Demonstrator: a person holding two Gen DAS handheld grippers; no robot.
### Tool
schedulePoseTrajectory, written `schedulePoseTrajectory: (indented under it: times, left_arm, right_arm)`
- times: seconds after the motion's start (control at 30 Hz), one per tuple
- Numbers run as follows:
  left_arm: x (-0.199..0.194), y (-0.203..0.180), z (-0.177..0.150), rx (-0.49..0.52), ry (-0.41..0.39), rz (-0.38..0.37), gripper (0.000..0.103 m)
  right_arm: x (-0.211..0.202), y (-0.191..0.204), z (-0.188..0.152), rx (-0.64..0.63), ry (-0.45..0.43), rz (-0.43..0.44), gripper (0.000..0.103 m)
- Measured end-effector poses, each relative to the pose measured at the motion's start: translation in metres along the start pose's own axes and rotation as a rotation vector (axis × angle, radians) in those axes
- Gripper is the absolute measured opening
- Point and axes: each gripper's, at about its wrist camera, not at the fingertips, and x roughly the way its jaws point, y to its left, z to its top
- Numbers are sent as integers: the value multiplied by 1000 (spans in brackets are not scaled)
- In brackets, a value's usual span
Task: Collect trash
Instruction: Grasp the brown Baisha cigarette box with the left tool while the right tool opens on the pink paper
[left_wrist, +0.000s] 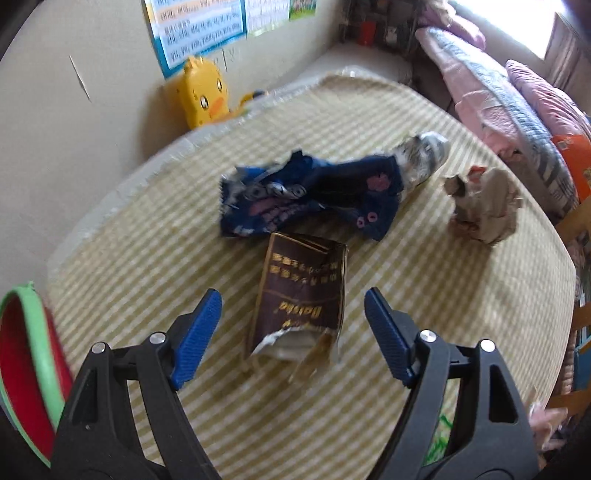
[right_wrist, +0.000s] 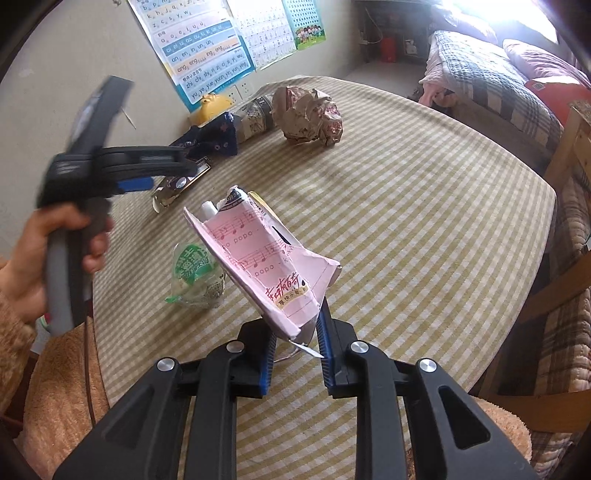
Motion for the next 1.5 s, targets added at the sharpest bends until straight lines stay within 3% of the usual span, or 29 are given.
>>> schedulePoseTrajectory:
  times: [0.1, 0.27, 0.47, 0.6, 0.67, 0.83, 1.0, 1.23, 1.3, 1.33, 1.37, 1.5]
  left_arm:
    - [6, 2, -1, -19, 25, 9, 50]
    - [-11, 3, -18, 37, 35, -11, 48]
    - [-45, 14, -67, 76, 37, 4, 48]
    - [-62, 15, -95, 88, 38, 4, 49]
    - [-62, 15, -102, 86, 44, 9, 50]
    - [-58, 22, -111, 32, 64, -11, 54]
    - [-62, 27, -111, 1, 47, -31, 62]
    - [-54, 29, -109, -20, 63, -50, 62]
    - [-52, 29, -111, -19, 67, -52, 61]
    - [-52, 29, -112, -16, 67, -52, 51]
    - [-52, 29, -112, -10, 67, -53, 49]
    - [-59, 31, -114, -25, 47, -50, 48]
  right_arm:
    - [1, -1, 0, -3, 6, 0, 20]
    - [5, 0, 0, 2, 51, -30, 23]
    - [4, 6, 0, -9, 82, -98, 25]
    - [7, 8, -1, -20, 93, -96, 29]
    - [8, 9, -1, -20, 93, -90, 49]
    - [2, 13, -1, -30, 71, -56, 62]
    - [-1, 11, 0, -9, 61, -24, 62]
    - [-4, 9, 0, 10, 49, -13, 62]
    - [-3, 11, 1, 1, 49, -15, 62]
    - [-3, 12, 1, -4, 51, -19, 62]
    - [-1, 12, 0, -9, 54, -25, 62]
    - [7, 16, 0, -43, 74, -64, 62]
